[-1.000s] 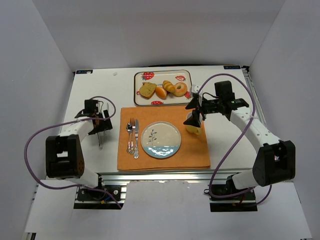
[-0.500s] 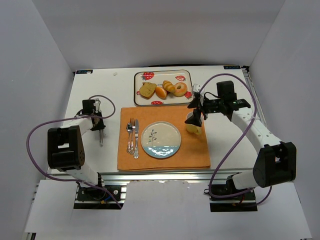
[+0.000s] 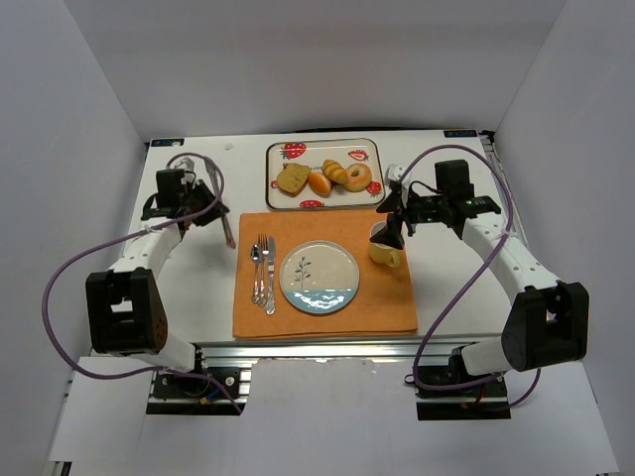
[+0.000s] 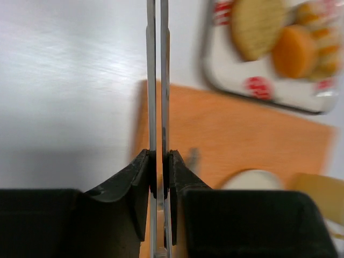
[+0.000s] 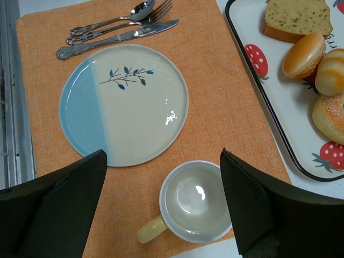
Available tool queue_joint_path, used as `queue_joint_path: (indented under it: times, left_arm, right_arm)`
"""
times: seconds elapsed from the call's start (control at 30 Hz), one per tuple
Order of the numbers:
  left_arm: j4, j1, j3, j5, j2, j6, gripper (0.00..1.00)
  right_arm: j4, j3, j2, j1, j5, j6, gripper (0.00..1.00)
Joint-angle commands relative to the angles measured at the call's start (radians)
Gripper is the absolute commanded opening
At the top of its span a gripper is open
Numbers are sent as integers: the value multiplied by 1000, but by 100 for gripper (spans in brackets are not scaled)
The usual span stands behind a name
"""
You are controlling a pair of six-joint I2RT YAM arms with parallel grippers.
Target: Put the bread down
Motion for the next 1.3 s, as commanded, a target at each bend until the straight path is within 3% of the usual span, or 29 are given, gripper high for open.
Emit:
queue_joint_path:
  times: [0.0,0.2,0.37,0.77,1.27]
  left_arm:
    - [111,-47,27,197,-46,-297,25]
    - [223,-133,30,225,2,-457,31]
    - [188,-159,100,209,50,-454,40]
    - [18,-182,200,124,142,-444,43]
    - [-38,-196,244,110,211,-468,47]
  right_arm:
    - [22,24,-9,-7,-19,10,89]
    - [44,6,-15,-12,-27,20,89]
    - [53,-9,-26,-21,-33,23,89]
    - [72,-40,-41,-41,-42,32,90]
    - [78,-49,-44,-51,-54,32,89]
